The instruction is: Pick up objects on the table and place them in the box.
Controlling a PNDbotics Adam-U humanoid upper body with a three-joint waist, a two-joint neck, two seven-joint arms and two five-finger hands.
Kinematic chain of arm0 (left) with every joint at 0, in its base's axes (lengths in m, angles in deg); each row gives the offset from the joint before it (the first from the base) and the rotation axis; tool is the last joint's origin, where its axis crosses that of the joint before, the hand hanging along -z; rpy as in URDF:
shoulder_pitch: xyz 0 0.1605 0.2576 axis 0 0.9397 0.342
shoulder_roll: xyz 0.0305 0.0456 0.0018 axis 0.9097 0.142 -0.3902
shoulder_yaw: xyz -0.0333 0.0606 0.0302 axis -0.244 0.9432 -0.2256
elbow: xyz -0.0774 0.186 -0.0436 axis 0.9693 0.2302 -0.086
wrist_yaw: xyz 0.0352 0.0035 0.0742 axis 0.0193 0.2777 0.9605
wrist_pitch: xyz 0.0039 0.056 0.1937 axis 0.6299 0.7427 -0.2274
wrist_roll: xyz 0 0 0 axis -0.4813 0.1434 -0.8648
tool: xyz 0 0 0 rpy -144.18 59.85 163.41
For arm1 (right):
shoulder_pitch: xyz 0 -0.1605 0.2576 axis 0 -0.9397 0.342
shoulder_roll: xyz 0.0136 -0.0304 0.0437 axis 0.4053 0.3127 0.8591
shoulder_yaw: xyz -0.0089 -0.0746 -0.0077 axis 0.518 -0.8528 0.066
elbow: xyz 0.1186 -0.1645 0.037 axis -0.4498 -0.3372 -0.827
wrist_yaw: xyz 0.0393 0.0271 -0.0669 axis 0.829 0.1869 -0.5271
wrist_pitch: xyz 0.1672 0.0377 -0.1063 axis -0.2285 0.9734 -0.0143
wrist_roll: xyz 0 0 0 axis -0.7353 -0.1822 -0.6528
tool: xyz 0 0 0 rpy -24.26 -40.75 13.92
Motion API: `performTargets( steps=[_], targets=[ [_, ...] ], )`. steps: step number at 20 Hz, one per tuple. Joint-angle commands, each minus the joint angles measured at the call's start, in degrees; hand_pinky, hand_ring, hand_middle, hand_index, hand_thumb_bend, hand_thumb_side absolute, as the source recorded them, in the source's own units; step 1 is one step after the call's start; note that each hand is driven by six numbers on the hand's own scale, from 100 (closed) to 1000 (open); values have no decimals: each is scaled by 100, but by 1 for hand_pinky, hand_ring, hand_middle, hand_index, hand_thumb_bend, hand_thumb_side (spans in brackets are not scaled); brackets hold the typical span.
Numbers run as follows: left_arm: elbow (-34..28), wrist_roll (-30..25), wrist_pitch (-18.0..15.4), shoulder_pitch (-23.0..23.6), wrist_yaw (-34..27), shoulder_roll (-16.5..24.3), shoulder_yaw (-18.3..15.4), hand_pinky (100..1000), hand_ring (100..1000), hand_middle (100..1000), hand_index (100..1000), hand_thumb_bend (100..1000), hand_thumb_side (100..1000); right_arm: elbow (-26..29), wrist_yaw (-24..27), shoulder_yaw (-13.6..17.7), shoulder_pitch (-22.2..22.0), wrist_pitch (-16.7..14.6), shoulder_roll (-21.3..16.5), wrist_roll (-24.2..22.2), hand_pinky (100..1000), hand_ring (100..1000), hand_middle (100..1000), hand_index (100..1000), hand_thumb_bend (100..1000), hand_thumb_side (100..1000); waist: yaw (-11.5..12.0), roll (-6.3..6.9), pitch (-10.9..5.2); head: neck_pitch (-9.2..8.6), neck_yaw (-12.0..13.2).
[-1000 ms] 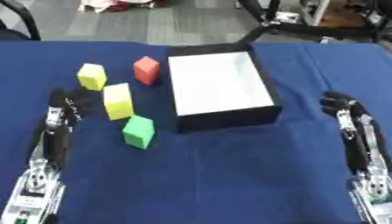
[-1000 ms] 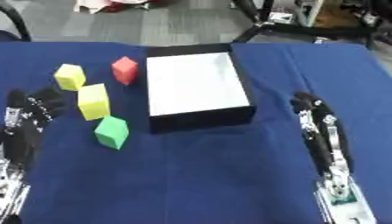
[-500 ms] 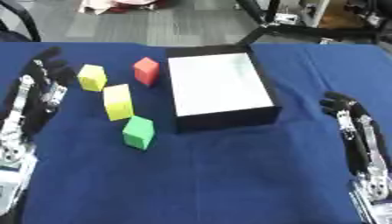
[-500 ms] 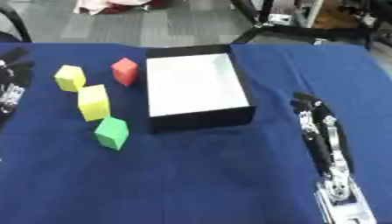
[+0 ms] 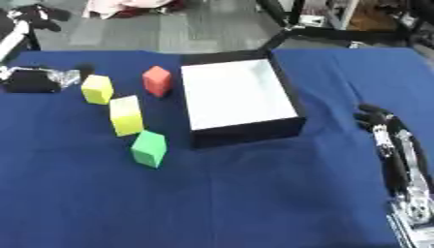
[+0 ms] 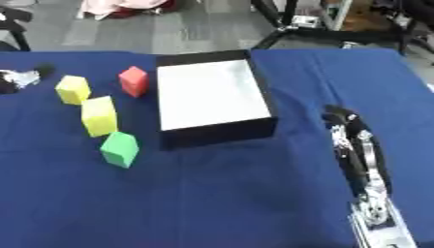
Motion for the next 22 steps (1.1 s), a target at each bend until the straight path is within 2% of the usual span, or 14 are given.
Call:
performTargets(
  steps=[1, 4, 8, 13, 17, 22],
  targets=[
    [740, -546, -336, -512, 605, 238, 266, 872, 766, 800, 892, 542, 398, 48, 28, -11, 17, -3, -128, -26, 816, 795, 782, 789, 100, 827, -10, 89, -206, -9, 9],
    [1454, -770, -637, -929, 1130, 61, 399, 873, 763, 792, 885, 548, 383, 40, 31, -6, -5, 0, -146, -21, 816, 795, 782, 789, 100, 828, -9, 93, -223, -9, 11],
    [2230, -872, -898, -1287, 1701, -275, 375, 876, 766, 790, 877, 552, 356, 35, 37, -17, -12, -4, -147, -31, 816, 796, 782, 789, 100, 828, -5, 92, -242, -9, 6],
    [2794, -923, -1142, -1550, 2341, -612, 329, 884, 776, 798, 883, 580, 350, 27, 45, -21, -28, -5, -141, -40, 816, 796, 782, 789, 100, 829, -9, 85, -261, -9, -1],
    [3157, -802, -1084, -1672, 2772, -844, 168, 882, 774, 794, 883, 570, 348, 23, 53, -24, -30, -4, -136, -44, 817, 796, 782, 789, 100, 830, -12, 77, -267, -9, 3],
    [3593, -418, -849, -1776, 3240, -1102, -74, 880, 770, 792, 885, 537, 332, 19, 67, -34, -35, -6, -125, -58, 817, 796, 782, 790, 100, 831, -30, 64, -271, -9, 7]
  ],
)
